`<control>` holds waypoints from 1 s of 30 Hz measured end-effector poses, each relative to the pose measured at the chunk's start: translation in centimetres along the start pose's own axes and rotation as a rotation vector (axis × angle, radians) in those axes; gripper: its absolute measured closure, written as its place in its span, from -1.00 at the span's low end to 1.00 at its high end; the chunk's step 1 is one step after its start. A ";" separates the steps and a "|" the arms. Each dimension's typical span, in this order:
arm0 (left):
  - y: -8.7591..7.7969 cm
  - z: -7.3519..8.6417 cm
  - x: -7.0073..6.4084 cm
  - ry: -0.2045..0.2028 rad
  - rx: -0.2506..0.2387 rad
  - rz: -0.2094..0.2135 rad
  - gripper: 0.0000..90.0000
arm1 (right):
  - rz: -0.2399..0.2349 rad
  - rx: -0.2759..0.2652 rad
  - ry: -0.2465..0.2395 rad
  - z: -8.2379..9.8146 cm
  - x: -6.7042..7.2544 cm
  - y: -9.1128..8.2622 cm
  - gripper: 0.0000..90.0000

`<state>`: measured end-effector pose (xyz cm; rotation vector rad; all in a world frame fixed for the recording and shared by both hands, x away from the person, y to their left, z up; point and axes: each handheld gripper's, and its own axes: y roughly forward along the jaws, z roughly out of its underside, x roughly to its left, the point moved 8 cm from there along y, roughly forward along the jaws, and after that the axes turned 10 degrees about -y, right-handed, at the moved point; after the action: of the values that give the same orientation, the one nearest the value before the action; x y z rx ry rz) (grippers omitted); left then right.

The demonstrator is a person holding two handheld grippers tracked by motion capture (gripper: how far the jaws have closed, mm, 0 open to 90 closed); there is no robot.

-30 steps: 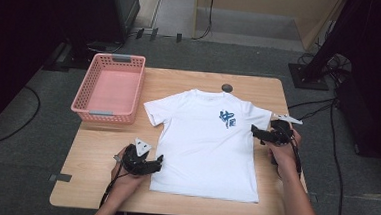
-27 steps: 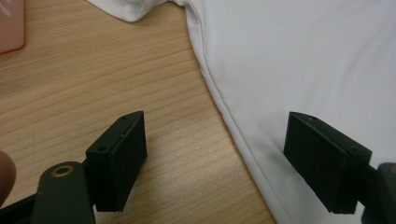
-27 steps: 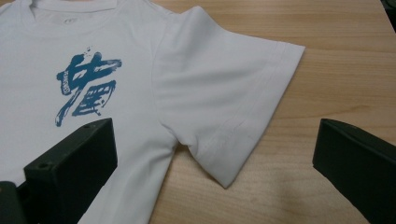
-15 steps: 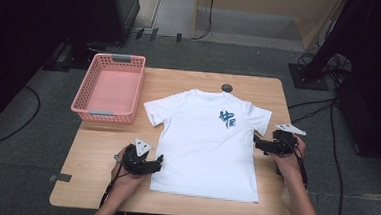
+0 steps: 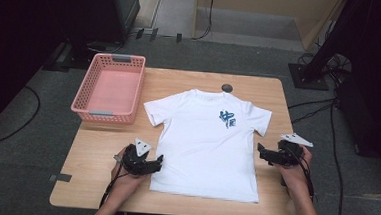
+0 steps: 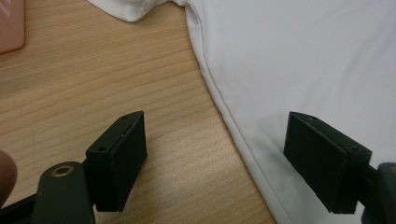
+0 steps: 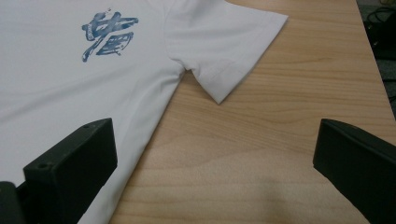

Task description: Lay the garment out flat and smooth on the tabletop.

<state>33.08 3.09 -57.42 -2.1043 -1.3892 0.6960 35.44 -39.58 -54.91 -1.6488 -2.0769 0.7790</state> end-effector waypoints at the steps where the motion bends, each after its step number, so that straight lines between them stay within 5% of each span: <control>1: 0.0 0.0 0.0 0.000 0.000 0.000 -0.52 | -0.001 0.000 0.003 0.2 -0.1 -0.1 -1.00; 18: 0.0 0.0 0.0 0.000 0.000 0.000 -0.52 | 0.010 0.015 0.070 3.6 -1.6 -2.4 -1.00; 30: 0.0 0.0 0.0 0.001 0.000 0.000 -0.52 | 0.017 0.040 0.069 5.8 -1.9 -3.6 -1.00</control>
<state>33.08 3.09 -57.42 -2.1042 -1.3888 0.6953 29.69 -43.07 -57.02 -1.6507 -1.9895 0.7533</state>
